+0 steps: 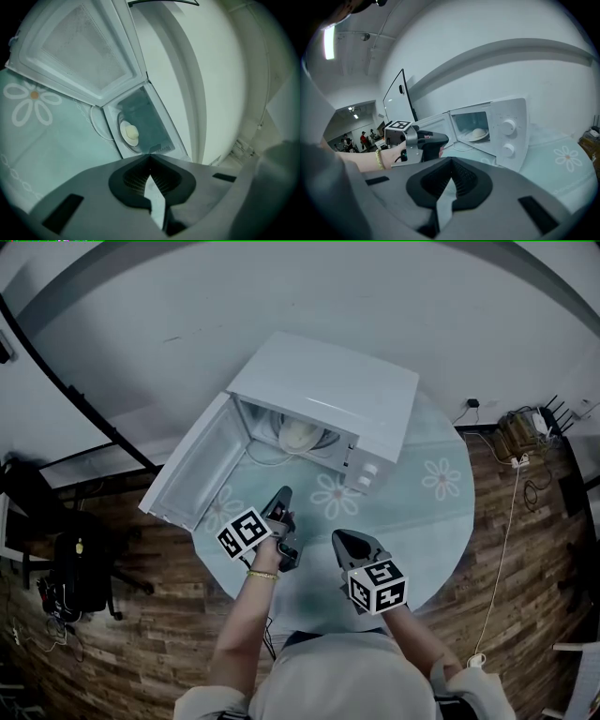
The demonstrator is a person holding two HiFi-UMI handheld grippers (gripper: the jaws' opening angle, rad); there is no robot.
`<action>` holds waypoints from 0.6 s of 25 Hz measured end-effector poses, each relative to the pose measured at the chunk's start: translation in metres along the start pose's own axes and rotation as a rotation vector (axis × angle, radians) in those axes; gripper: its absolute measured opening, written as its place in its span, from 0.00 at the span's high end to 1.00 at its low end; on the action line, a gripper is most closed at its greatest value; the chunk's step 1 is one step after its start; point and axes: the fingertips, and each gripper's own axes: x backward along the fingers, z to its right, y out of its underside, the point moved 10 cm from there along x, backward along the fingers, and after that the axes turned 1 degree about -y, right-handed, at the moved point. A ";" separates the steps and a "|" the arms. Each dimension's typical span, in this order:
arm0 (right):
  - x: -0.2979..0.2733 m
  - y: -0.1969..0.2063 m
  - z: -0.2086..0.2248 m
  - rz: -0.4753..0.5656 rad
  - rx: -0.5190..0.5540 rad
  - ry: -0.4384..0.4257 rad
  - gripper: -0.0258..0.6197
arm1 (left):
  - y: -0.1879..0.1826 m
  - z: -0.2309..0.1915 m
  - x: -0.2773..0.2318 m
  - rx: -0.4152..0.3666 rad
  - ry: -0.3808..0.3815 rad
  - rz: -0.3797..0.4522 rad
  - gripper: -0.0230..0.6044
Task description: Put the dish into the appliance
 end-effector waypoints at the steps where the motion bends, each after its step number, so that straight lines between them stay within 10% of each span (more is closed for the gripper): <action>1: 0.002 0.001 -0.002 0.003 0.002 0.000 0.95 | 0.004 0.002 0.006 -0.019 0.000 -0.010 0.94; 15: 0.030 0.010 -0.017 0.037 -0.012 0.029 0.95 | 0.050 0.028 0.080 -0.276 -0.084 -0.120 0.94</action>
